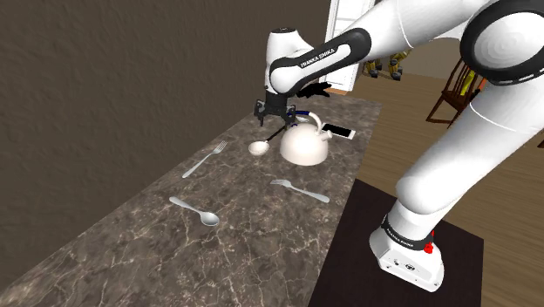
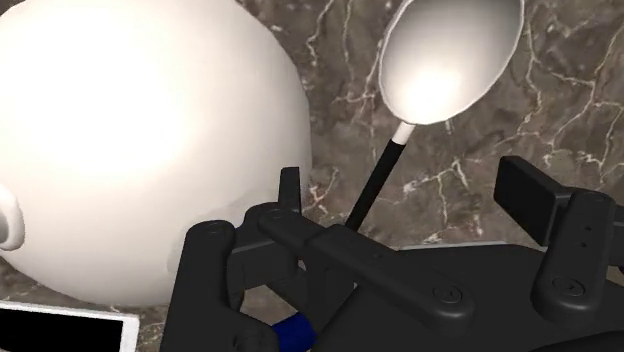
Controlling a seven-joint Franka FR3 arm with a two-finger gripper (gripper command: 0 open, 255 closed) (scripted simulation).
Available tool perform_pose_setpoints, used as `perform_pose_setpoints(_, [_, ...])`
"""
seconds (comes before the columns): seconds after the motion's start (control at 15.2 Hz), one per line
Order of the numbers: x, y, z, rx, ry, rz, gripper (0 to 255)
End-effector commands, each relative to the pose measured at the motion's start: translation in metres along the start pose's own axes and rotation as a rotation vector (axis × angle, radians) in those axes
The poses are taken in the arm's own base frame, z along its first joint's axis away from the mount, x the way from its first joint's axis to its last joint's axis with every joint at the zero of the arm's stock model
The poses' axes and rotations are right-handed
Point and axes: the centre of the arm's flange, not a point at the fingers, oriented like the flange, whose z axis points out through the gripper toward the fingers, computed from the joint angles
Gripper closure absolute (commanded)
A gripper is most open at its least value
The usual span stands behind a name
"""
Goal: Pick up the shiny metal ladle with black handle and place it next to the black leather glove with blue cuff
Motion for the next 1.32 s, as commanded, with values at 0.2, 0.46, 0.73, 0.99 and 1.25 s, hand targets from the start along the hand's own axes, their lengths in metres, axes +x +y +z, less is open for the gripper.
perform_pose_setpoints(0.2, [0.039,-0.013,0.050,-0.019,0.020,0.275,0])
perform_pose_setpoints(0.46, [0.054,-0.013,0.077,-0.026,0.027,0.365,0])
perform_pose_setpoints(0.73, [0.054,-0.013,0.098,-0.026,0.027,0.365,0])
perform_pose_setpoints(0.99, [0.054,-0.012,0.107,-0.026,0.027,0.365,0])
perform_pose_setpoints(1.25, [0.054,-0.012,0.107,-0.026,0.027,0.365,0])
